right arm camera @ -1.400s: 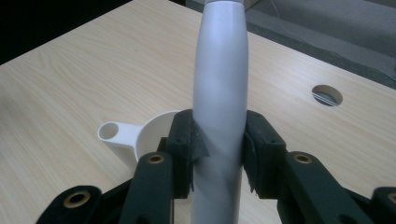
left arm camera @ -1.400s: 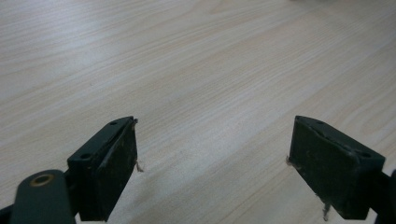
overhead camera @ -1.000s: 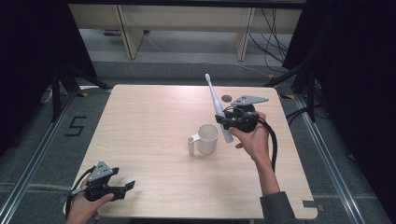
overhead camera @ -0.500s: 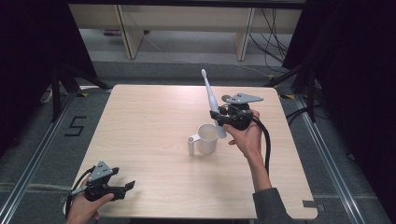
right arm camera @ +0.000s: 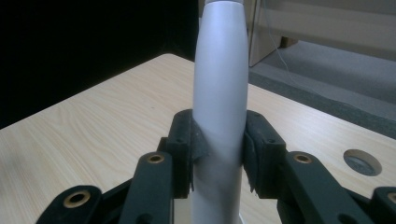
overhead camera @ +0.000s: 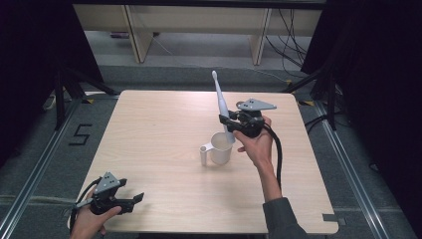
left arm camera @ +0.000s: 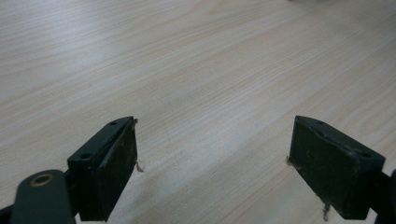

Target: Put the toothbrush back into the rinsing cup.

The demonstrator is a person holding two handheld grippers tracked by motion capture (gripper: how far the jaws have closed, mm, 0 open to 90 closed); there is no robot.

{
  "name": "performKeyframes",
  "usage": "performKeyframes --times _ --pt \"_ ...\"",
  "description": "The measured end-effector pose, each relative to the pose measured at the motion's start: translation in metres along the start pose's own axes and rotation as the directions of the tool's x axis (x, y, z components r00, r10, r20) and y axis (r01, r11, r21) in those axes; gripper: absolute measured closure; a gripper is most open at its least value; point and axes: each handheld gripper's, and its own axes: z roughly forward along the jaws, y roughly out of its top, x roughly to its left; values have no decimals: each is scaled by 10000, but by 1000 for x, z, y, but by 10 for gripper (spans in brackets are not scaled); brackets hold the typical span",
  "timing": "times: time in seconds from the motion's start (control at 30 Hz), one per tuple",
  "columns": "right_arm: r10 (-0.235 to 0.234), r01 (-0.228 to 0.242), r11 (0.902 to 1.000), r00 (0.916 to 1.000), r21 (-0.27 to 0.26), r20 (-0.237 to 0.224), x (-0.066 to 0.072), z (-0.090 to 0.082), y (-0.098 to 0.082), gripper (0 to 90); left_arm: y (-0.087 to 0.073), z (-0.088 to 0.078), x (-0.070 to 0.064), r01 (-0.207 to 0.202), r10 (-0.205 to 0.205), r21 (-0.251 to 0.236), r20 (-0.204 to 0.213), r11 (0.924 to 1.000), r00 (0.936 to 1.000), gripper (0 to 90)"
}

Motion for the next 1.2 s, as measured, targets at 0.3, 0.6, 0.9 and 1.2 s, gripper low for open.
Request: performKeyframes --times 0.3,0.6,0.9,1.2 --pt "-1 -2 9996 9999 -265 -132 0 12 -5 668 0 0 0 17 -17 -22 4 10000 10000 148" --pt "333 -334 9994 9994 -114 -69 0 20 -14 668 0 -1 0 31 -31 -42 -25 10000 10000 148" --pt "-28 26 9996 10000 -293 -68 0 27 -20 668 0 -1 0 5 -5 -27 1 10000 10000 148" --pt "262 -262 9995 9997 -166 30 2 31 -29 668 0 -1 0 15 -15 -19 3 10000 10000 148"
